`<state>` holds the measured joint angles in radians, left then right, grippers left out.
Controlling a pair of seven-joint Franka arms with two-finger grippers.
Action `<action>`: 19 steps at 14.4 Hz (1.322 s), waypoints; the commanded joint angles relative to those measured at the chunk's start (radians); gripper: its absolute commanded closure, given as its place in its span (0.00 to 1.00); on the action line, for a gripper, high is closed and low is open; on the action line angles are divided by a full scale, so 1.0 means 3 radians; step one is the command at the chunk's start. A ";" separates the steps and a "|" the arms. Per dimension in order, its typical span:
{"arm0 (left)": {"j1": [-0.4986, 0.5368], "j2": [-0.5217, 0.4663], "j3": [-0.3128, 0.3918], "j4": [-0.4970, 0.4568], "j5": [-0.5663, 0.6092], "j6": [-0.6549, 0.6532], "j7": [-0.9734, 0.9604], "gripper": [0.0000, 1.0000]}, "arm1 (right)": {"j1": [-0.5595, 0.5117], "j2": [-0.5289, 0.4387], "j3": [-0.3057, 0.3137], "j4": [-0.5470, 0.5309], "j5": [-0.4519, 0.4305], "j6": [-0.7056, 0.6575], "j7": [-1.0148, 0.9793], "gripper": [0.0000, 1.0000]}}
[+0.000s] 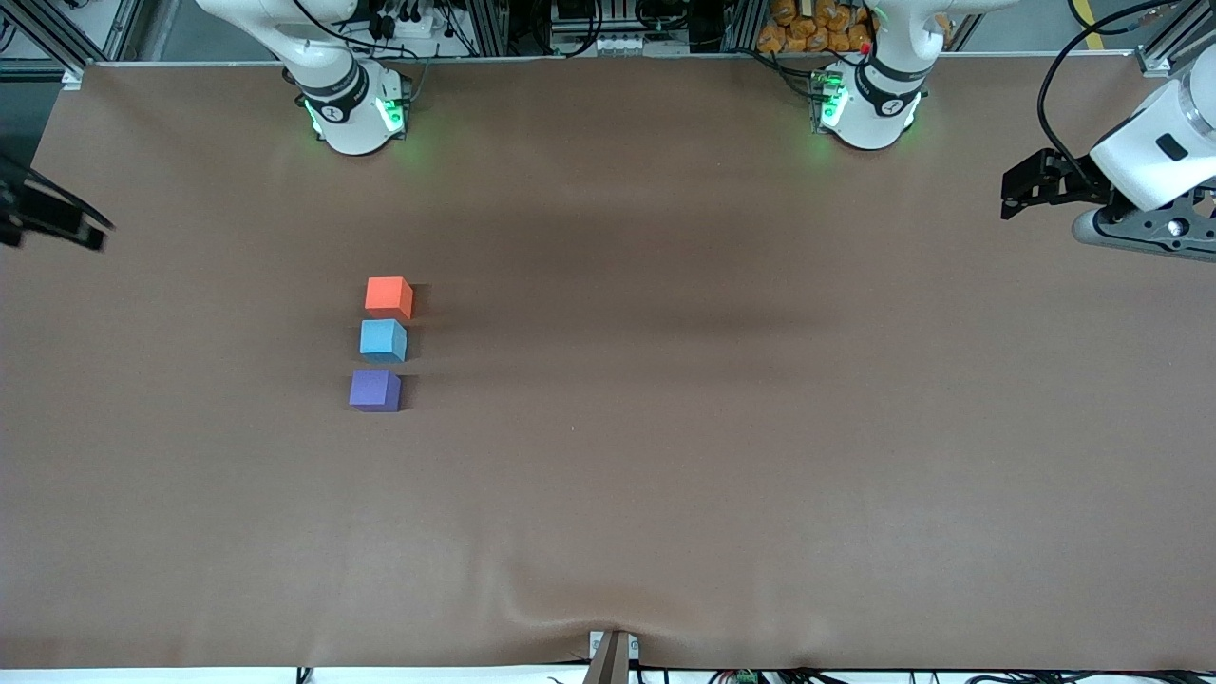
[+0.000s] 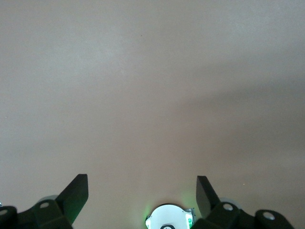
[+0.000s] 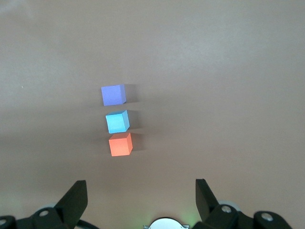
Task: Place blue block between orange and purple blocks
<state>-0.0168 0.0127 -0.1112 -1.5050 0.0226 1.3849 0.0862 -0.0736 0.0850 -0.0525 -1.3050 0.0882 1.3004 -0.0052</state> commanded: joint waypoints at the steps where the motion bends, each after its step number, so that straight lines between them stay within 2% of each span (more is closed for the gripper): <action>1: -0.0010 0.0009 -0.0013 0.0042 0.0068 -0.0045 -0.0037 0.00 | -0.0046 -0.0308 0.0058 -0.0312 -0.0043 0.0017 0.0094 0.00; 3: -0.0010 0.0009 -0.0013 0.0042 0.0073 -0.0045 -0.0037 0.00 | -0.0021 -0.0441 0.0078 -0.0507 -0.0186 0.0134 0.0094 0.00; 5: -0.0010 0.0009 -0.0013 0.0042 0.0068 -0.0040 -0.0037 0.00 | -0.0020 -0.0467 0.0088 -0.0589 -0.0202 0.0160 0.0094 0.00; 19: -0.0010 0.0034 -0.0018 0.0036 0.0027 -0.0035 -0.0190 0.00 | 0.0112 -0.0437 0.0093 -0.0554 -0.0207 0.0180 0.0063 0.00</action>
<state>-0.0171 0.0193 -0.1126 -1.5051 0.0226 1.3850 0.0424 -0.0513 -0.0211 -0.0229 -1.4511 0.0411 1.3464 0.0071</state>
